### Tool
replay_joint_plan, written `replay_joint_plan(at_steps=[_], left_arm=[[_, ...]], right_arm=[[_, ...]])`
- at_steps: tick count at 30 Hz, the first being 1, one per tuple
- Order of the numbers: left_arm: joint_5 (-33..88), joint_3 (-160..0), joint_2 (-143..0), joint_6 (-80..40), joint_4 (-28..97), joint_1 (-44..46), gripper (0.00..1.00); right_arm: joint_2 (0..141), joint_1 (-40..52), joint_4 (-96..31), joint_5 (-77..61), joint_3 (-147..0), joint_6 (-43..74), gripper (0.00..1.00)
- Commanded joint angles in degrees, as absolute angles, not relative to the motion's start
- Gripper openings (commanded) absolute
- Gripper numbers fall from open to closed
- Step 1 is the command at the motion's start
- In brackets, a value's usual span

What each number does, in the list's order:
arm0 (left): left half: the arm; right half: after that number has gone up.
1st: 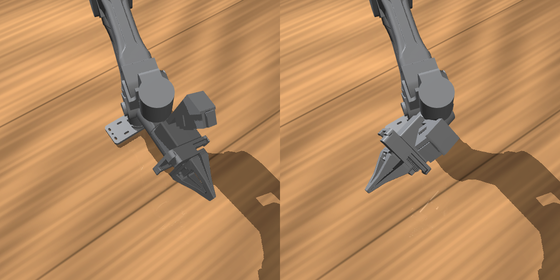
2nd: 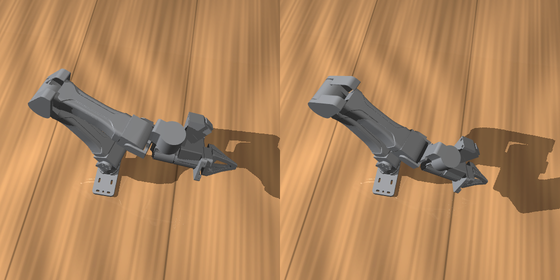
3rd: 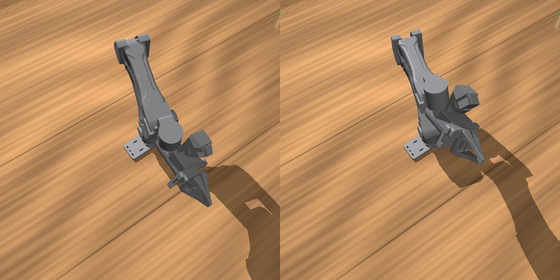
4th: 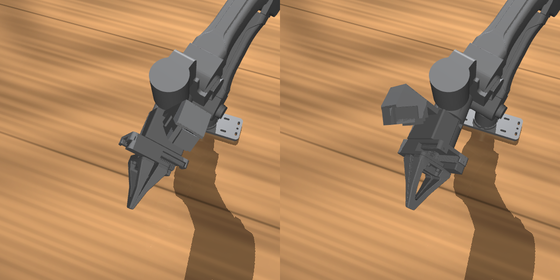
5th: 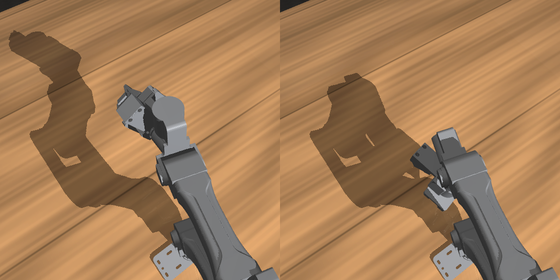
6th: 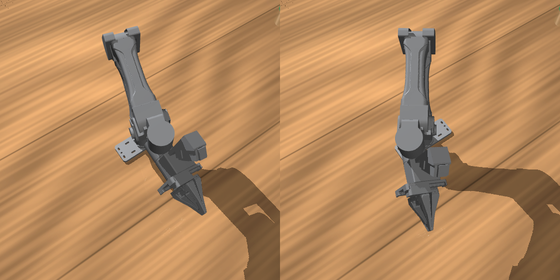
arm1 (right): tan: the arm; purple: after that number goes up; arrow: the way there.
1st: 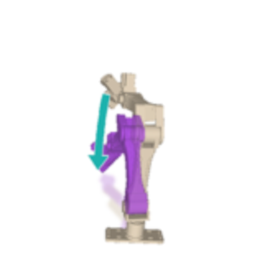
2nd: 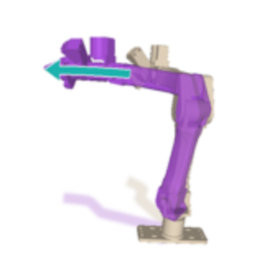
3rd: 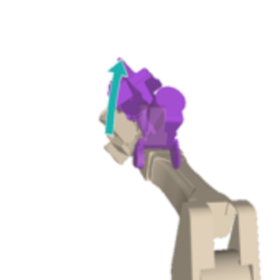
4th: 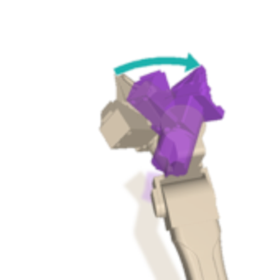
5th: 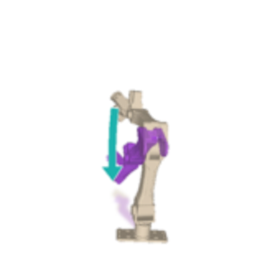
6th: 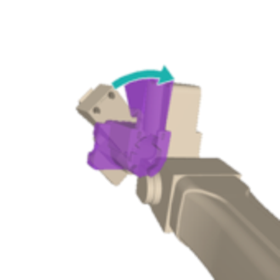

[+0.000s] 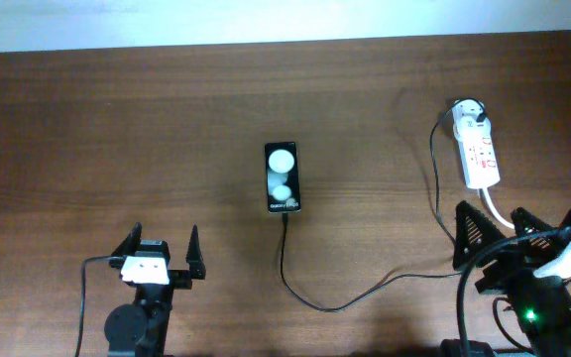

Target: Plug charger to phone and switch on socket

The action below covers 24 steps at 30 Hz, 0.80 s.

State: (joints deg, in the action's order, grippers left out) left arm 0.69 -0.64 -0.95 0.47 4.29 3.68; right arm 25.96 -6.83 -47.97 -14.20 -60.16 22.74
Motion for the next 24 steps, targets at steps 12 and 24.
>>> replay_joint_plan(at_steps=[12, 24], left_arm=[[1.3, -0.5, -0.7, 1.3, 4.7, 3.6, 0.99], [1.3, -0.5, -0.7, 1.3, 4.7, 3.6, 0.99]], right_arm=[[0.4, -4.0, -17.0, -9.1, -30.2, 23.0, 0.99], [0.2, -1.6, 2.9, 0.7, -10.4, 22.9, 0.99]])
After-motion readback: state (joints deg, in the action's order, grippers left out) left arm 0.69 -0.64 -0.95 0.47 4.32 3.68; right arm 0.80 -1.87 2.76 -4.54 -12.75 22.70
